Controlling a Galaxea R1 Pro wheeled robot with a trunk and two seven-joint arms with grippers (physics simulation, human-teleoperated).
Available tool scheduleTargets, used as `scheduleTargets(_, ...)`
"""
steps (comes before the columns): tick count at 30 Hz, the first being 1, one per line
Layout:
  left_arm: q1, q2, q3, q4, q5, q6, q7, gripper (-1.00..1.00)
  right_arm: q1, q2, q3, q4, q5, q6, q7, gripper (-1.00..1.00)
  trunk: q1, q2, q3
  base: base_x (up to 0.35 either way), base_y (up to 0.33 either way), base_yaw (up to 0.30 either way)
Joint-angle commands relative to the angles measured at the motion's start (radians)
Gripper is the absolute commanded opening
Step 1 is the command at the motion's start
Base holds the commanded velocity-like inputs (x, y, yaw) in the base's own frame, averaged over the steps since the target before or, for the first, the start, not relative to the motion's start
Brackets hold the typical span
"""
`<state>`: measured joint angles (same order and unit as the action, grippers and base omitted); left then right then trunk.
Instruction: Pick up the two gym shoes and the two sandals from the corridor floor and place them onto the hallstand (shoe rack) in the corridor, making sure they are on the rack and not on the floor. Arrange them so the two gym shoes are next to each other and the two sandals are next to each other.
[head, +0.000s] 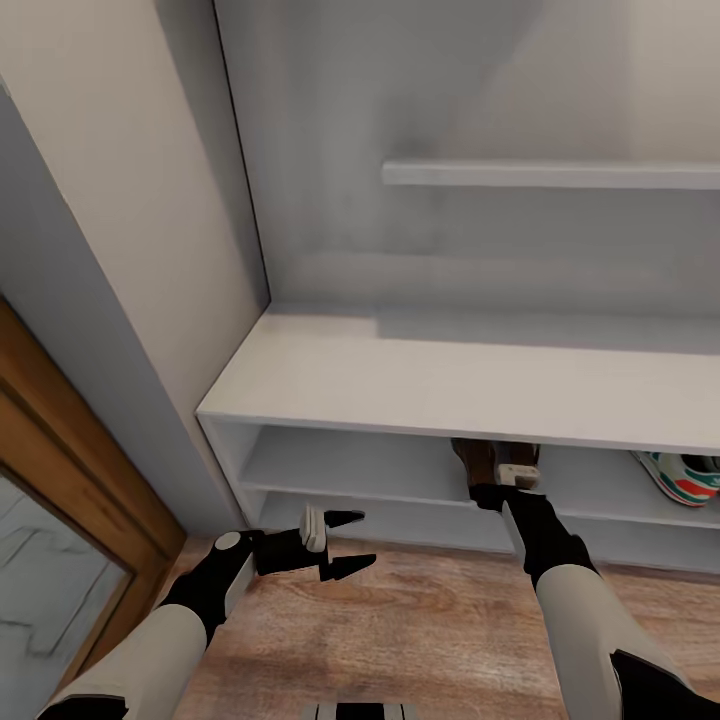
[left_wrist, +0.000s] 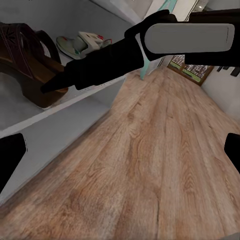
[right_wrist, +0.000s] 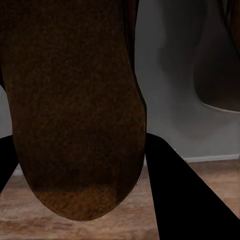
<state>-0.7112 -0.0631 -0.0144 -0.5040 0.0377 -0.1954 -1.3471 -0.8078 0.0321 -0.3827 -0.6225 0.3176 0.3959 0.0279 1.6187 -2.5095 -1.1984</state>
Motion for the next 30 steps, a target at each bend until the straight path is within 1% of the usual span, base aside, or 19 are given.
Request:
scheduleTargets(1,-0.001,0.000,-0.001,0.001,0.004,-0.007,-0.001,1.00,-0.001,0.001,-0.005,-0.002,0.003,0.004,0.003,-1.00,0.000,0.000,-0.001,0.268,0.000,0.000)
scheduleTargets(6,-0.001,0.000,-0.001,0.001,0.004,-0.007,-0.001,1.00,-0.001,0.001,-0.005,-0.002,0.003,0.004,0.003,-1.00,0.000,0.000,-0.001,0.220,0.000,0.000)
scheduleTargets(16,-0.001,0.000,-0.002,0.001,0.004,-0.007,-0.001,1.00,-0.001,0.002,-0.005,-0.002,0.003,0.004,0.003,-1.00,0.000,0.000,-0.001,0.016,0.000,0.000)
scheduleTargets(23,-0.001,0.000,-0.002,0.001,0.004,-0.007,-0.001,1.00,-0.001,0.001,-0.005,-0.002,0.003,0.004,0.003,-1.00,0.000,0.000,-0.001,0.113,0.000,0.000)
scheduleTargets(30,-0.001,0.000,-0.002,0.001,0.004,-0.007,-0.001,1.00,-0.001,0.001,-0.005,-0.002,0.003,0.004,0.002,-1.00,0.000,0.000,-0.001,0.016,0.000,0.000)
